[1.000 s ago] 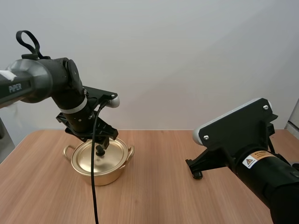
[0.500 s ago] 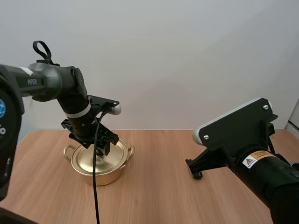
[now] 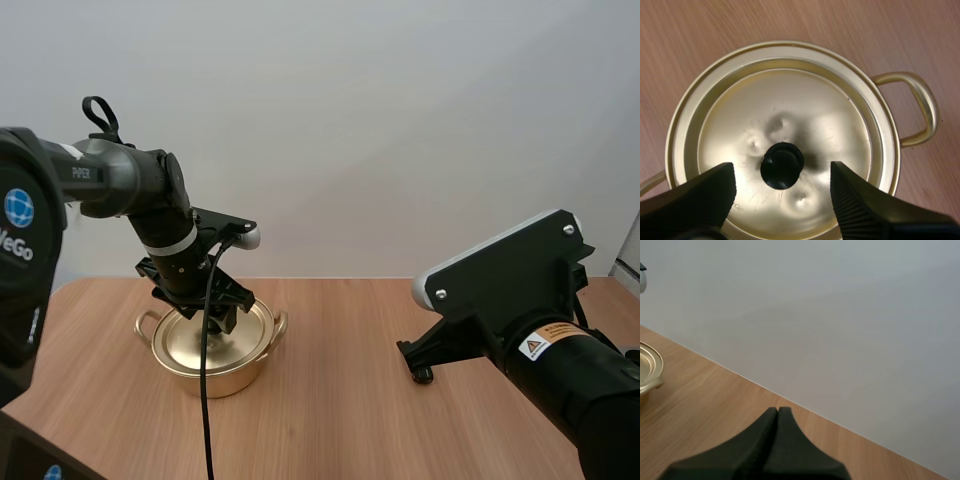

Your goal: Open the pot, put the car inside, and close it

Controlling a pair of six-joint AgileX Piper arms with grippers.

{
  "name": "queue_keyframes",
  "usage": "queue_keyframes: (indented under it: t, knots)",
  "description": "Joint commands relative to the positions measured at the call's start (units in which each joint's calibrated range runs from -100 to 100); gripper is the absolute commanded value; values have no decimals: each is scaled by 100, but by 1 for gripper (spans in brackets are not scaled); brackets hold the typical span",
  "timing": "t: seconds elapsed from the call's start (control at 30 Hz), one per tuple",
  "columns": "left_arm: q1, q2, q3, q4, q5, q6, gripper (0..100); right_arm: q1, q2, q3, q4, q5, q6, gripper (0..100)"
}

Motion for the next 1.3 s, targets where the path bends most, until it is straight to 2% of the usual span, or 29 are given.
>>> queue_keyframes:
  t: [0.0, 0.23, 0.47, 0.77, 0.87, 0.9, 1.03, 1.17, 1.2, 1.27]
  knots:
    - [-1, 3, 4, -13, -118, 6, 89, -5, 5, -1, -3, 2, -1, 0]
    - [-1, 57, 4, -70, -193, 108, 88, -5, 5, -1, -3, 2, -1, 0]
    - [-1, 137, 4, -70, -106, 108, 78, -5, 5, -1, -3, 2, -1, 0]
    - [-1, 137, 4, -47, 101, 108, 78, -5, 5, -1, -3, 2, -1, 0]
    - [-1, 137, 4, -46, 48, 108, 74, -5, 5, -1, -3, 2, -1, 0]
    - [-1, 137, 4, -46, -7, 108, 70, -5, 5, -1, -3, 2, -1, 0]
    - [-1, 137, 4, -46, -95, 108, 46, -5, 5, -1, -3, 2, -1, 0]
    - [-1, 137, 4, -46, -95, 108, 11, -5, 5, -1, -3, 2, -1, 0]
    - [-1, 137, 4, -46, -95, 108, 0, -5, 5, -1, -3, 2, -1, 0]
    - [-1, 137, 4, -46, -95, 108, 0, -5, 5, -1, -3, 2, -1, 0]
